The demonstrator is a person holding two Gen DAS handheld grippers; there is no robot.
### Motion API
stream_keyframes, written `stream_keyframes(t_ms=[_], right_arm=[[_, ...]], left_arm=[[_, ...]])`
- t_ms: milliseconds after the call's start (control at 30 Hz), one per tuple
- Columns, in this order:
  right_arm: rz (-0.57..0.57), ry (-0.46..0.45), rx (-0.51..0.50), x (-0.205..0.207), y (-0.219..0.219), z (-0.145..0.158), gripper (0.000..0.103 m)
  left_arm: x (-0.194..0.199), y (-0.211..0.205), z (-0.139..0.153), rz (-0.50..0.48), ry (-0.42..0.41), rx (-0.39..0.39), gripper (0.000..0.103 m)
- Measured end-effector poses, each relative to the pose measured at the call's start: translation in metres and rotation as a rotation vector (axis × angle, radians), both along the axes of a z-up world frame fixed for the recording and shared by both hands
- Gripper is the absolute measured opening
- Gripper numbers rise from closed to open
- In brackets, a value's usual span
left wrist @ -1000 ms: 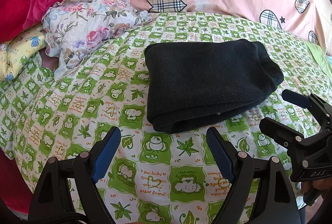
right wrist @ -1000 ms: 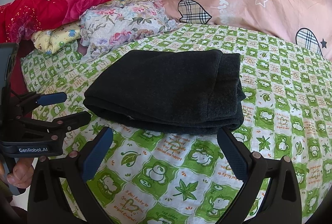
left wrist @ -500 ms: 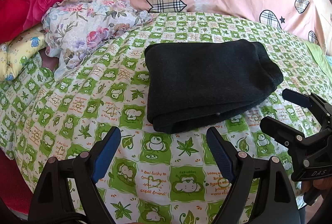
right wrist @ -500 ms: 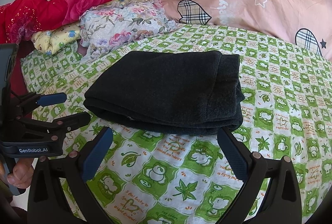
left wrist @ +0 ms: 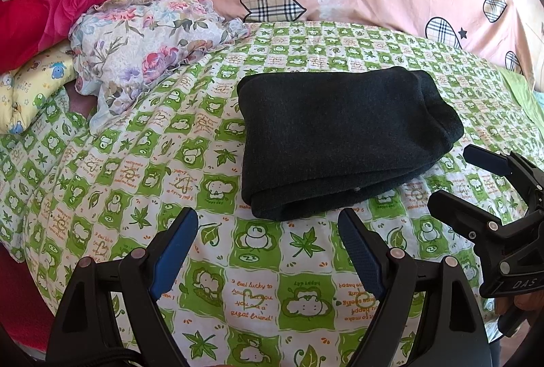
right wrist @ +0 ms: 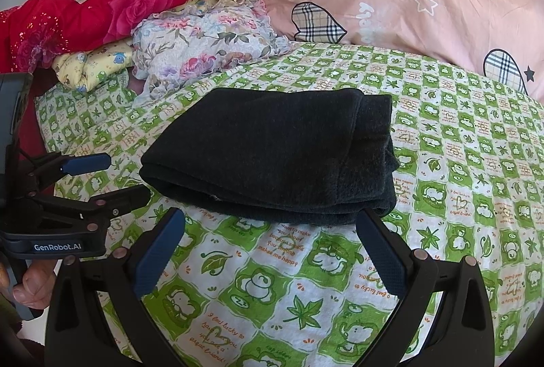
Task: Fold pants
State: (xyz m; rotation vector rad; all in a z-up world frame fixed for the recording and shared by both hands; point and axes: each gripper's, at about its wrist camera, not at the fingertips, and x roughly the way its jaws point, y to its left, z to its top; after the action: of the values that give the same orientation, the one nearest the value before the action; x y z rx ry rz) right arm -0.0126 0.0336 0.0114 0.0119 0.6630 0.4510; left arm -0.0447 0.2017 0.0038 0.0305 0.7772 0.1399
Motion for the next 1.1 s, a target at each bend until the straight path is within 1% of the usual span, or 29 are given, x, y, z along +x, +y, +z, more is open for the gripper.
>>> stream_keyframes(t_ms=[100,367,500,767,1100], right_arm=[[0.000,-0.001,-0.001,0.000,0.000,0.000,0.101],[-0.007,-0.017,0.001,0.005,-0.007,0.016,0.101],[-0.016,-0.017,-0.015,0.011,-0.010,0.021,0.101],[-0.027,-0.018,-0.003,0.017,-0.014,0.024,0.101],[-0.025,-0.024,0.006,0.019,-0.013,0.025,0.102]], left_arm=[[0.001,0.000,0.001,-0.002,0.002,-0.003,0.085],[0.011,0.004,0.013,-0.023,0.010,-0.025,0.085],[0.017,0.005,0.016,-0.029,0.019,-0.050,0.085],[0.023,0.002,0.017,-0.032,0.028,-0.041,0.085],[0.027,0.002,0.021,-0.022,0.021,-0.032,0.085]])
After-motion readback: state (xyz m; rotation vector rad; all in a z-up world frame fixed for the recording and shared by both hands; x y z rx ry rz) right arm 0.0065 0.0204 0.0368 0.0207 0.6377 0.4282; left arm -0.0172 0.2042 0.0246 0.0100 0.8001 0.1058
